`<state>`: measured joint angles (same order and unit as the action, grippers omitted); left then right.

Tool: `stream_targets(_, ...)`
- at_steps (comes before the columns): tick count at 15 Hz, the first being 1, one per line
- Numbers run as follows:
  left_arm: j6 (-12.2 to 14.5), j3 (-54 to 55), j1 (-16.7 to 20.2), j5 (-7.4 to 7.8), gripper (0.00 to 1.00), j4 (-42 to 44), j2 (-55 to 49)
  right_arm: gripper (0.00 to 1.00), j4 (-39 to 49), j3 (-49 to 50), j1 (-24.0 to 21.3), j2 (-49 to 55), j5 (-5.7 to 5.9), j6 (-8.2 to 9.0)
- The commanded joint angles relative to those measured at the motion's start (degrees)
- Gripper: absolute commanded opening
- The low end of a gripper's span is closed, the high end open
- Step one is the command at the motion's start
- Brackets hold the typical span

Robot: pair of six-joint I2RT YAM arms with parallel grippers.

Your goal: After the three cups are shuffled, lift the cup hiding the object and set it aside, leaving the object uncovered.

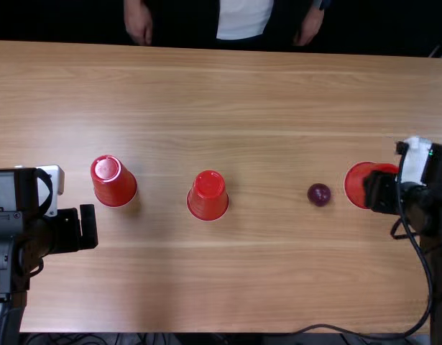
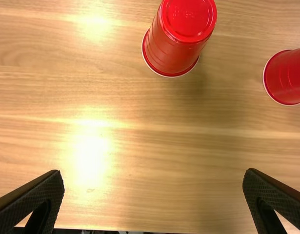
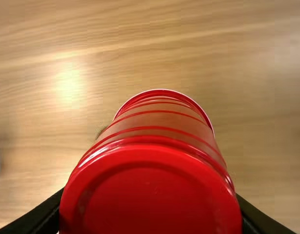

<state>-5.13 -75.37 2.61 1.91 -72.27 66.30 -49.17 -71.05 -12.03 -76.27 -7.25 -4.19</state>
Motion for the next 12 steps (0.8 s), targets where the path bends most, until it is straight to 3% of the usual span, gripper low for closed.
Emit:
stream_targets(1, 0.27, -1.0, -0.33, -0.01, 1.0, -0.19, -0.39, 0.19, 0.27, 2.84, -0.54, 0.68, 0.07, -0.03)
stream_targets(8, 0.27, -1.09, -0.41, -0.01, 1.0, -0.29, -0.39, 0.27, 4.18, 11.72, -4.93, -5.12, 0.18, -0.03)
stream_targets(10, 0.27, -1.09, -0.41, -0.01, 1.0, -0.19, -0.3, 0.47, 6.71, 13.04, -4.93, -5.56, 0.18, -0.14)
stream_targets(12, 0.27, -1.09, -0.41, -0.01, 1.0, -0.08, -0.3, 0.92, 8.61, 14.44, -4.93, -6.52, 0.18, -0.24)
